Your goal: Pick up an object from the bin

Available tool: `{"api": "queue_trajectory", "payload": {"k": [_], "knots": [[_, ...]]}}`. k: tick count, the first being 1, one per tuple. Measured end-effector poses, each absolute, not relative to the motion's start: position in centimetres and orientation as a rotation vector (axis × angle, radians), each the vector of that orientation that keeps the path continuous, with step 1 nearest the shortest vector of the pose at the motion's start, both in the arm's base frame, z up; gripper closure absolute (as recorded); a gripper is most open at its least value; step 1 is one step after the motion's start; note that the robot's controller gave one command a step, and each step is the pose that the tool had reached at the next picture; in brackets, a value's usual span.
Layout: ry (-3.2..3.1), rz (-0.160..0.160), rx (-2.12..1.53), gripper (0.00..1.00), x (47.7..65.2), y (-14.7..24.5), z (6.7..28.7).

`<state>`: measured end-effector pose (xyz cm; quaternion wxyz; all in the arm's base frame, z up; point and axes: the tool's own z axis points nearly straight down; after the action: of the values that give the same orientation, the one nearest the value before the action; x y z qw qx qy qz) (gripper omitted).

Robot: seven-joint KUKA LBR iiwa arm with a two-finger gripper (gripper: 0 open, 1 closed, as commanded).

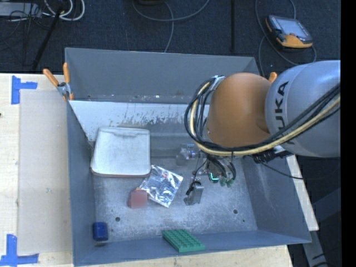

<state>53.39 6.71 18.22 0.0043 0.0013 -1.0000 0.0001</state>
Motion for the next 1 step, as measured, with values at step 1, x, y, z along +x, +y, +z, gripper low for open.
{"api": "queue_trajectory", "payload": {"k": [1], "knots": [[-3.134, 0.000, -0.118, 0.00, 55.32, 11.82, 6.52]]}}
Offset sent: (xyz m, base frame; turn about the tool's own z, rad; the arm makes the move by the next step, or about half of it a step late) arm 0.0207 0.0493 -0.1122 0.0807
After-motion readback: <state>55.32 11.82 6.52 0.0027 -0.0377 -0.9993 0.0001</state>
